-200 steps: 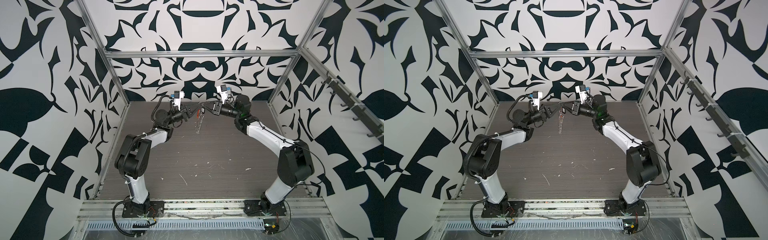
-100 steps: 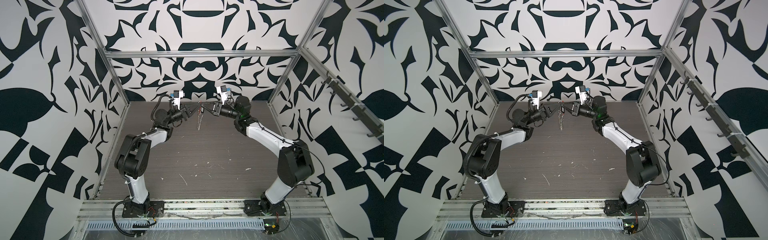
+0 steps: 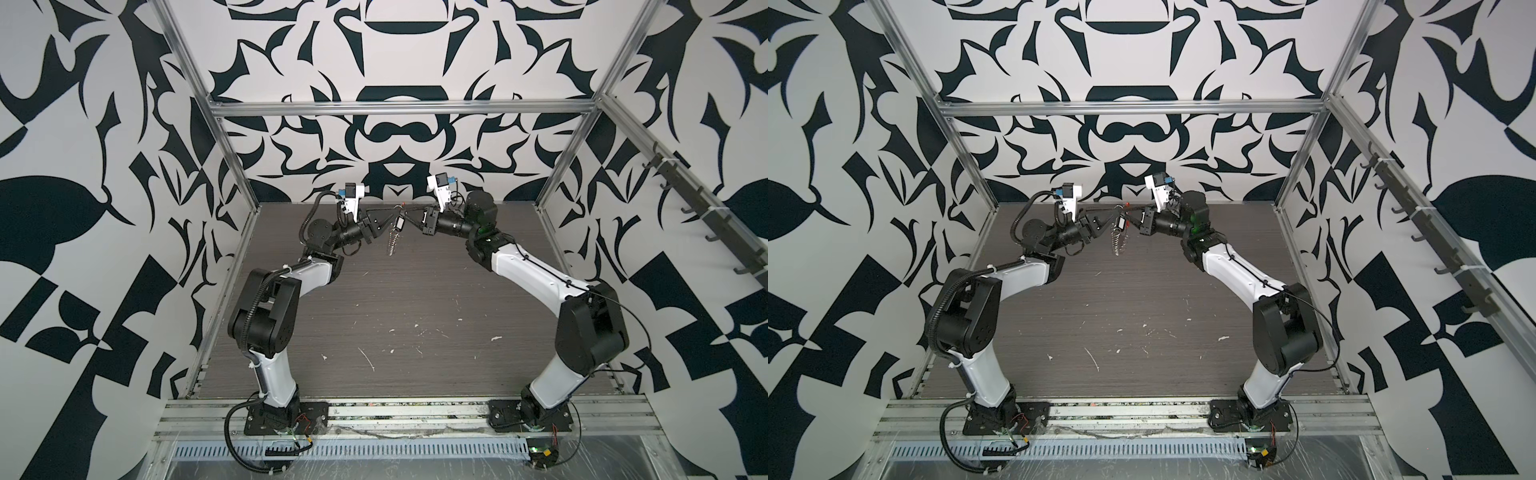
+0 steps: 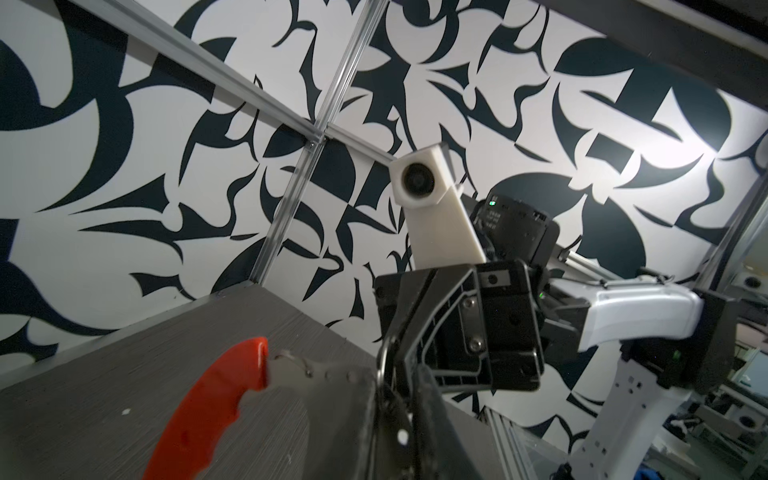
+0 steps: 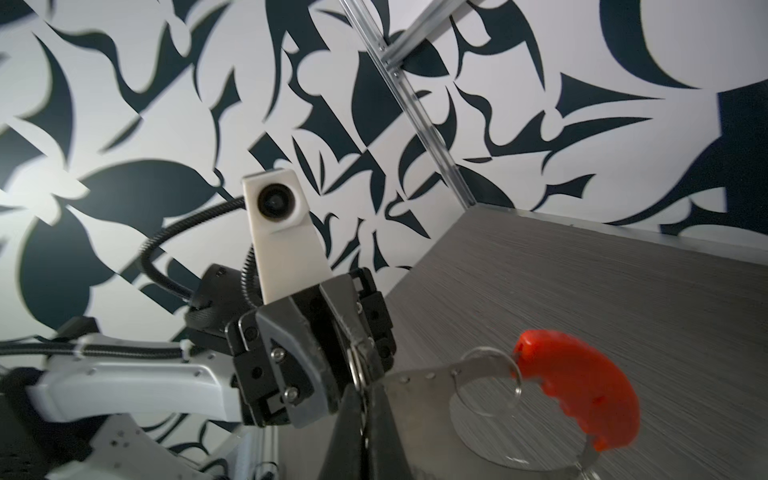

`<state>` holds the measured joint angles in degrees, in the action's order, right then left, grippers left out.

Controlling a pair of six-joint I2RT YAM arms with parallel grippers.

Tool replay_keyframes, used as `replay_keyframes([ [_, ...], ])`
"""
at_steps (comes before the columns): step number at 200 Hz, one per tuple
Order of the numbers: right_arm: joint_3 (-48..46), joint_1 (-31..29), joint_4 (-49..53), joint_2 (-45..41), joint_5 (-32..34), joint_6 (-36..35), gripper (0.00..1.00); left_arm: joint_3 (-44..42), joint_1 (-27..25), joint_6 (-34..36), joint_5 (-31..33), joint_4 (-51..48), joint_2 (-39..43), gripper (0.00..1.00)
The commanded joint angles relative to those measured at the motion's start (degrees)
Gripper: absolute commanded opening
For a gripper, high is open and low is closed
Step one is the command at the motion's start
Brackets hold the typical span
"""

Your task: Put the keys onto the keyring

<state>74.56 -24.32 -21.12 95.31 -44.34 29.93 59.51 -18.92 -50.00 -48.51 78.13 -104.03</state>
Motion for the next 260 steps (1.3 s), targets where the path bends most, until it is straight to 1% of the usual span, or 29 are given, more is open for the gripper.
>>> replay_keyframes([
  [1, 3.51, 0.06, 12.41, -2.80, 6.98, -17.43, 0.00, -3.62, 3.28, 7.04, -2.90, -0.24, 4.37, 0.21],
  [13, 3.41, 0.07, 15.23, -3.06, 9.51, -23.26, 0.00, -4.93, 5.23, 11.71, -3.65, -6.55, 6.64, 0.21],
  [24, 2.51, 0.08, 15.85, -3.69, 10.79, -27.10, 0.00, -5.37, 6.22, 18.54, -4.49, -14.91, 9.23, 0.21],
  [29, 2.08, 0.10, 15.76, -3.93, 10.80, -28.52, 0.00, -5.10, 6.40, 22.74, -4.57, -20.40, 10.53, 0.21],
  [36, 1.72, 0.05, 15.92, -4.15, 10.71, -30.22, 0.00, -4.00, 6.31, 29.41, -4.83, -31.12, 12.42, 0.21],
  [41, 1.56, 0.06, 16.10, -4.33, 10.28, -31.29, 0.00, -2.68, 5.99, 36.49, -5.04, -38.60, 13.73, 0.21],
  [47, 1.59, 0.05, 16.50, -4.51, 9.66, -32.28, 0.00, -0.59, 5.38, 45.17, -5.00, -50.39, 15.06, 0.21],
  [55, 2.08, 0.06, 17.33, -4.44, 8.52, -33.04, 0.00, 2.93, 4.17, 58.43, -4.45, -66.14, 16.46, 0.22],
  [58, 2.34, 0.06, 17.95, -4.43, 8.20, -33.31, 0.00, 4.11, 3.65, 61.87, -4.22, -71.48, 16.68, 0.22],
  [60, 2.56, 0.01, 18.26, -4.36, 7.73, -33.35, 0.00, 5.09, 3.30, 66.02, -4.00, -73.96, 16.80, 0.22],
  [63, 2.92, 0.05, 18.80, -4.34, 7.21, -33.55, 0.00, 6.29, 2.79, 70.45, -3.87, -79.25, 16.91, 0.22],
  [70, 3.57, -0.03, 20.13, -4.30, 6.30, -33.63, 0.00, 8.67, 1.72, 79.66, -3.19, -88.03, 16.70, 0.21],
  [75, 3.83, -0.16, 20.44, -4.34, 5.76, -33.42, 0.00, 10.05, 1.21, 84.21, -2.55, -91.91, 16.37, 0.21],
  [79, 3.72, -0.32, 20.42, -4.46, 5.20, -33.22, 0.00, 10.92, 0.97, 85.91, -2.17, -93.99, 16.04, 0.21],
  [101, 3.68, -1.80, 20.06, -4.45, 3.50, -33.35, 0.00, 15.14, 0.88, 90.93, -2.60, -100.49, 14.22, 0.21],
  [121, 4.44, -2.76, 21.56, -3.99, 3.12, -33.89, 0.00, 18.11, 0.89, 92.76, -4.09, -102.73, 12.58, 0.22],
  [143, 4.75, -3.49, 21.58, -3.89, 2.86, -34.19, 0.00, 23.24, 0.83, 95.15, -6.54, -108.88, 10.06, 0.22],
  [149, 5.00, -3.67, 21.84, -3.77, 2.85, -34.23, 0.00, 24.29, 0.83, 96.98, -6.81, -110.13, 9.58, 0.21],
  [242, 5.58, -5.21, 22.18, -3.63, 1.58, -34.20, 0.00, 27.47, 0.89, 98.02, -8.51, -112.60, 6.49, 0.21],
  [260, 5.55, -5.35, 22.09, -3.44, 1.36, -34.11, 0.00, 27.69, 0.82, 98.77, -7.95, -113.40, 6.33, 0.21],
])
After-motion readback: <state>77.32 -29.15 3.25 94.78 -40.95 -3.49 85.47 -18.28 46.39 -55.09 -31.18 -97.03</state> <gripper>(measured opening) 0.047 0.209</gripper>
